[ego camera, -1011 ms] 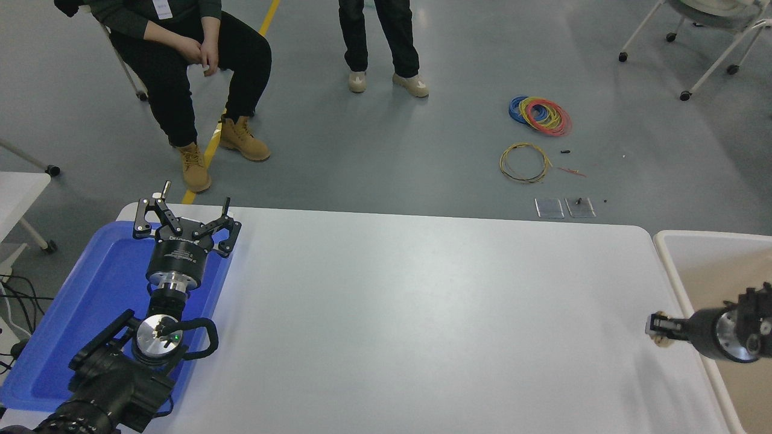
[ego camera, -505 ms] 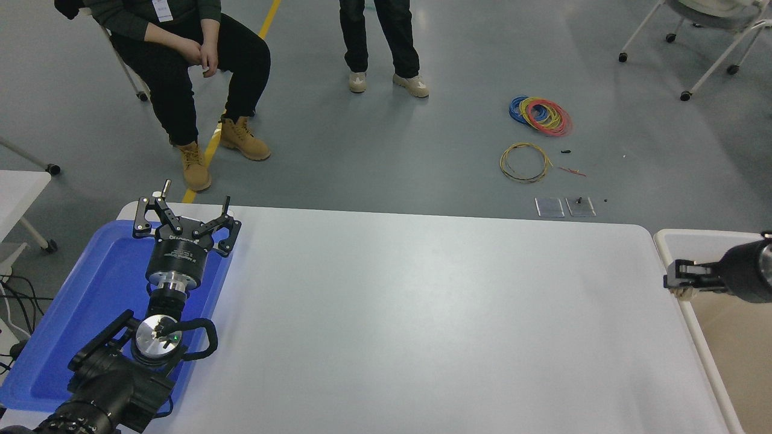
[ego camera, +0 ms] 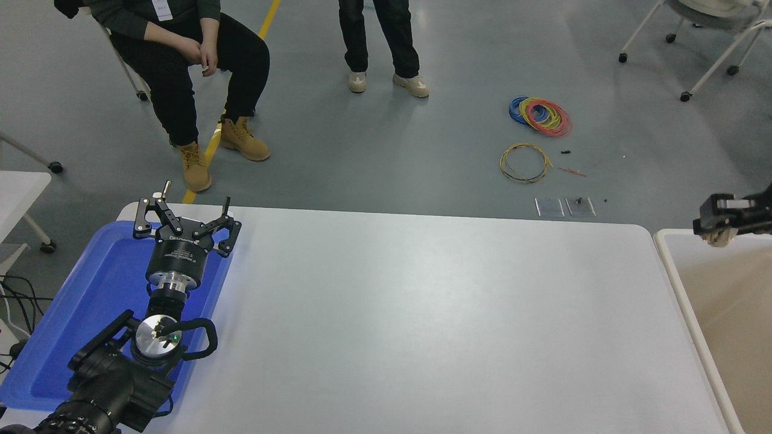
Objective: Pick up paper ball place in dustbin
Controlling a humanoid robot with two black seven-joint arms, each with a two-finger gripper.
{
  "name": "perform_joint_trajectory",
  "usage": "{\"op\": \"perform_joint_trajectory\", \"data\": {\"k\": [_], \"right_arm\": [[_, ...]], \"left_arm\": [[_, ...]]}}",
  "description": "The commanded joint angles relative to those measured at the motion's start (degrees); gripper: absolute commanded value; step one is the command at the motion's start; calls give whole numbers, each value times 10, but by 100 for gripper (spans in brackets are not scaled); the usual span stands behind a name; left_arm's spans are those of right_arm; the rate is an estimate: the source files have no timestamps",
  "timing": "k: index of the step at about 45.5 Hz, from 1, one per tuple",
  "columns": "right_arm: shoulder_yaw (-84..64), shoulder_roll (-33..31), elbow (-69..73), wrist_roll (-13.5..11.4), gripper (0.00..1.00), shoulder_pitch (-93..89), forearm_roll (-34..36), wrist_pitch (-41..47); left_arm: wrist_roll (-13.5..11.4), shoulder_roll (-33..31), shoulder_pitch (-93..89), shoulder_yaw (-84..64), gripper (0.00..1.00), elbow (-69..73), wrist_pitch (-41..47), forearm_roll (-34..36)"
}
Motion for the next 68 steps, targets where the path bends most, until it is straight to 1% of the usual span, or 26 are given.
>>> {"op": "perform_joint_trajectory", "data": {"k": [1, 12, 17, 22, 28, 32, 33, 40, 46, 54, 68], "right_arm": [[-7, 0, 0, -1, 0, 27, -5, 23], [-7, 0, -4, -1, 0, 19, -7, 18], [-3, 0, -41, -3, 0, -20, -7, -7], [7, 1, -137, -3, 0, -108, 1, -61], [40, -1, -271, -3, 0, -230, 4, -95], [83, -2, -358, -3, 0, -319, 5, -107], [114, -3, -404, -3, 0, -370, 5, -112], [216, -3, -515, -5, 0, -513, 11, -134], [281, -1, -560, -9, 0, -615, 43, -164], [298, 10, -598, -12, 0, -687, 93, -210], [328, 84, -705, -12, 0, -819, 224, -285]], "left_arm": [[0, 0, 0, 0, 100, 0, -1, 0], [0, 0, 0, 0, 100, 0, 0, 0], [0, 0, 0, 0, 100, 0, 0, 0], [0, 0, 0, 0, 100, 0, -1, 0], [0, 0, 0, 0, 100, 0, 0, 0], [0, 0, 0, 0, 100, 0, 0, 0], [0, 0, 0, 0, 100, 0, 0, 0], [0, 0, 0, 0, 100, 0, 0, 0], [0, 0, 0, 0, 100, 0, -1, 0], [0, 0, 0, 0, 100, 0, 0, 0], [0, 0, 0, 0, 100, 0, -1, 0]]}}
